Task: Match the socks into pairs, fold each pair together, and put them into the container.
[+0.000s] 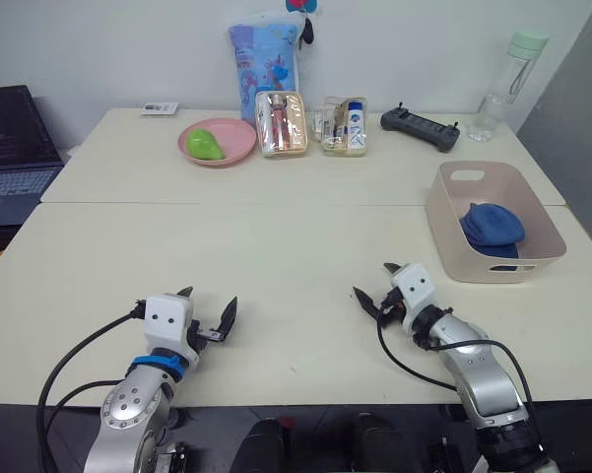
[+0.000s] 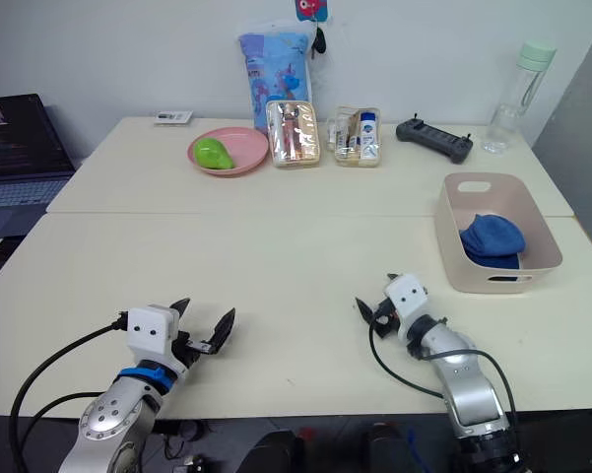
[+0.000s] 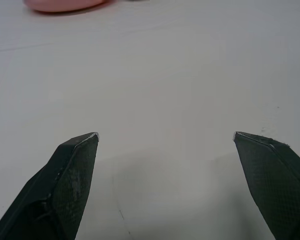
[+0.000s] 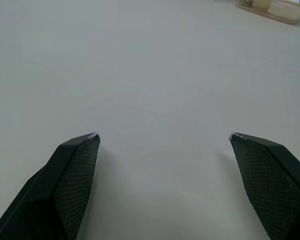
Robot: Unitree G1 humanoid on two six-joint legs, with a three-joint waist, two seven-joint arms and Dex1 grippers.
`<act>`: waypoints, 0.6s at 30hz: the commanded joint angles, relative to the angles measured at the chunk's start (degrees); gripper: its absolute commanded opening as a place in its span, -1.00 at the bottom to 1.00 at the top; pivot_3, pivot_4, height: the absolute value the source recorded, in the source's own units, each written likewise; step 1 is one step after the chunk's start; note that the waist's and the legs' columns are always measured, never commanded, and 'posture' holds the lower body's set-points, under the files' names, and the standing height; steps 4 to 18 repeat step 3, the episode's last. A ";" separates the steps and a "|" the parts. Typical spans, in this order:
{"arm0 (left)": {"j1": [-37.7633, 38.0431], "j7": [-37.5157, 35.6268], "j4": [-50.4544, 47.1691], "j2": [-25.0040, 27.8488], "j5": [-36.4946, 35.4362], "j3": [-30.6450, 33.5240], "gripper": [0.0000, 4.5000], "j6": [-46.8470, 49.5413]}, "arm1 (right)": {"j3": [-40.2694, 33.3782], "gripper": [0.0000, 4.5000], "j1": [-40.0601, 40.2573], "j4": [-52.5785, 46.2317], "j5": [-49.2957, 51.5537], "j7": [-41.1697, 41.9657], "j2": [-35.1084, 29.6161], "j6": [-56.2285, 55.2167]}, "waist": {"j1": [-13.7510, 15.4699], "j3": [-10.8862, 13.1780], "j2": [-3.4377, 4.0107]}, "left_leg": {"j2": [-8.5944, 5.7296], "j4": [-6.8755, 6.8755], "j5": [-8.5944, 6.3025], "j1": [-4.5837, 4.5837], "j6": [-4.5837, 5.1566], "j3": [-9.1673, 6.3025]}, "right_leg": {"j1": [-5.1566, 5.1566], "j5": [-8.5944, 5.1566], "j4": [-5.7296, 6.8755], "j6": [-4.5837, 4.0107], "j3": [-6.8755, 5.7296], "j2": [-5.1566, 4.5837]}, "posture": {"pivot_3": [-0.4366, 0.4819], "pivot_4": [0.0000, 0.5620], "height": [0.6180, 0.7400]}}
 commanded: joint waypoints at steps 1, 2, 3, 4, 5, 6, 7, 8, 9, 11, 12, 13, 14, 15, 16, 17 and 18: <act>-1.03 0.03 0.22 -0.03 1.05 -0.89 1.00 -1.89 | -0.87 0.98 -1.07 -2.68 1.47 -0.46 0.03 -0.78 | 0.00 0.00 0.00 | 0.00 0.00 0.00 0.00 0.00 0.00 | 0.00 0.00 0.00 0.00 0.00 0.00 | -0.05 -0.47 1.00; -1.21 -0.55 0.60 -0.18 0.11 -1.03 1.00 -1.25 | -0.79 0.98 -1.20 -2.78 1.54 -0.49 0.04 -0.52 | -0.01 0.00 0.00 | 0.00 0.00 0.00 0.00 0.00 0.00 | 0.00 0.00 0.00 0.00 0.00 0.00 | -0.05 -0.47 1.00; -1.39 -1.11 1.22 -0.22 -0.30 -1.42 1.00 -1.00 | -0.77 0.98 -1.30 -2.91 1.62 -0.54 0.03 -0.41 | -0.01 0.00 0.00 | 0.01 0.00 0.00 0.00 0.00 0.00 | 0.00 0.00 0.00 0.00 0.00 0.01 | -0.05 -0.47 1.00; -1.39 -1.11 1.22 -0.22 -0.30 -1.42 1.00 -1.00 | -0.77 0.98 -1.30 -2.91 1.62 -0.54 0.03 -0.41 | -0.01 0.00 0.00 | 0.01 0.00 0.00 0.00 0.00 0.00 | 0.00 0.00 0.00 0.00 0.00 0.01 | -0.05 -0.47 1.00; -1.39 -1.11 1.22 -0.22 -0.30 -1.42 1.00 -1.00 | -0.77 0.98 -1.30 -2.91 1.62 -0.54 0.03 -0.41 | -0.01 0.00 0.00 | 0.01 0.00 0.00 0.00 0.00 0.00 | 0.00 0.00 0.00 0.00 0.00 0.01 | -0.05 -0.47 1.00; -1.39 -1.11 1.22 -0.22 -0.30 -1.42 1.00 -1.00 | -0.77 0.98 -1.30 -2.91 1.62 -0.54 0.03 -0.41 | -0.01 0.00 0.00 | 0.01 0.00 0.00 0.00 0.00 0.00 | 0.00 0.00 0.00 0.00 0.00 0.01 | -0.05 -0.47 1.00; -1.39 -1.11 1.22 -0.22 -0.30 -1.42 1.00 -1.00 | -0.77 0.98 -1.30 -2.91 1.62 -0.54 0.03 -0.41 | -0.01 0.00 0.00 | 0.01 0.00 0.00 0.00 0.00 0.00 | 0.00 0.00 0.00 0.00 0.00 0.01 | -0.05 -0.47 1.00; -1.39 -1.11 1.22 -0.22 -0.30 -1.42 1.00 -1.00 | -0.77 0.98 -1.30 -2.91 1.62 -0.54 0.03 -0.41 | -0.01 0.00 0.00 | 0.01 0.00 0.00 0.00 0.00 0.00 | 0.00 0.00 0.00 0.00 0.00 0.01 | -0.05 -0.47 1.00; -1.39 -1.11 1.22 -0.22 -0.30 -1.42 1.00 -1.00 | -0.77 0.98 -1.30 -2.91 1.62 -0.54 0.03 -0.41 | -0.01 0.00 0.00 | 0.01 0.00 0.00 0.00 0.00 0.00 | 0.00 0.00 0.00 0.00 0.00 0.01 | -0.05 -0.47 1.00; -1.39 -1.11 1.22 -0.22 -0.30 -1.42 1.00 -1.00 | -0.77 0.98 -1.30 -2.91 1.62 -0.54 0.03 -0.41 | -0.01 0.00 0.00 | 0.01 0.00 0.00 0.00 0.00 0.00 | 0.00 0.00 0.00 0.00 0.00 0.01 | -0.05 -0.47 1.00; -1.39 -1.11 1.22 -0.22 -0.30 -1.42 1.00 -1.00 | -0.77 0.98 -1.30 -2.91 1.62 -0.54 0.03 -0.41 | -0.01 0.00 0.00 | 0.01 0.00 0.00 0.00 0.00 0.00 | 0.00 0.00 0.00 0.00 0.00 0.01 | -0.05 -0.47 1.00; -1.39 -1.11 1.22 -0.22 -0.30 -1.42 1.00 -1.00 | -0.77 0.98 -1.30 -2.91 1.62 -0.54 0.03 -0.41 | -0.01 0.00 0.00 | 0.01 0.00 0.00 0.00 0.00 0.00 | 0.00 0.00 0.00 0.00 0.00 0.01 | -0.05 -0.47 1.00; -1.39 -1.11 1.22 -0.22 -0.30 -1.42 1.00 -1.00 | -0.77 0.98 -1.30 -2.91 1.62 -0.54 0.03 -0.41 | -0.01 0.00 0.00 | 0.01 0.00 0.00 0.00 0.00 0.00 | 0.00 0.00 0.00 0.00 0.00 0.01 | -0.05 -0.47 1.00; -1.39 -1.11 1.22 -0.22 -0.30 -1.42 1.00 -1.00 | -0.77 0.98 -1.30 -2.91 1.62 -0.54 0.03 -0.41 | -0.01 0.00 0.00 | 0.01 0.00 0.00 0.00 0.00 0.00 | 0.00 0.00 0.00 0.00 0.00 0.01 | -0.05 -0.47 1.00; -1.39 -1.11 1.22 -0.22 -0.30 -1.42 1.00 -1.00 | -0.77 0.98 -1.30 -2.91 1.62 -0.54 0.03 -0.41 | -0.01 0.00 0.00 | 0.01 0.00 0.00 0.00 0.00 0.00 | 0.00 0.00 0.00 0.00 0.00 0.01 | -0.05 -0.47 1.00; -1.39 -1.11 1.22 -0.22 -0.30 -1.42 1.00 -1.00 | -0.77 0.98 -1.30 -2.91 1.62 -0.54 0.03 -0.41 | -0.01 0.00 0.00 | 0.01 0.00 0.00 0.00 0.00 0.00 | 0.00 0.00 0.00 0.00 0.00 0.01 | -0.05 -0.47 1.00; -1.39 -1.11 1.22 -0.22 -0.30 -1.42 1.00 -1.00 | -0.77 0.98 -1.30 -2.91 1.62 -0.54 0.03 -0.41 | -0.01 0.00 0.00 | 0.01 0.00 0.00 0.00 0.00 0.00 | 0.00 0.00 0.00 0.00 0.00 0.01 | -0.05 -0.47 1.00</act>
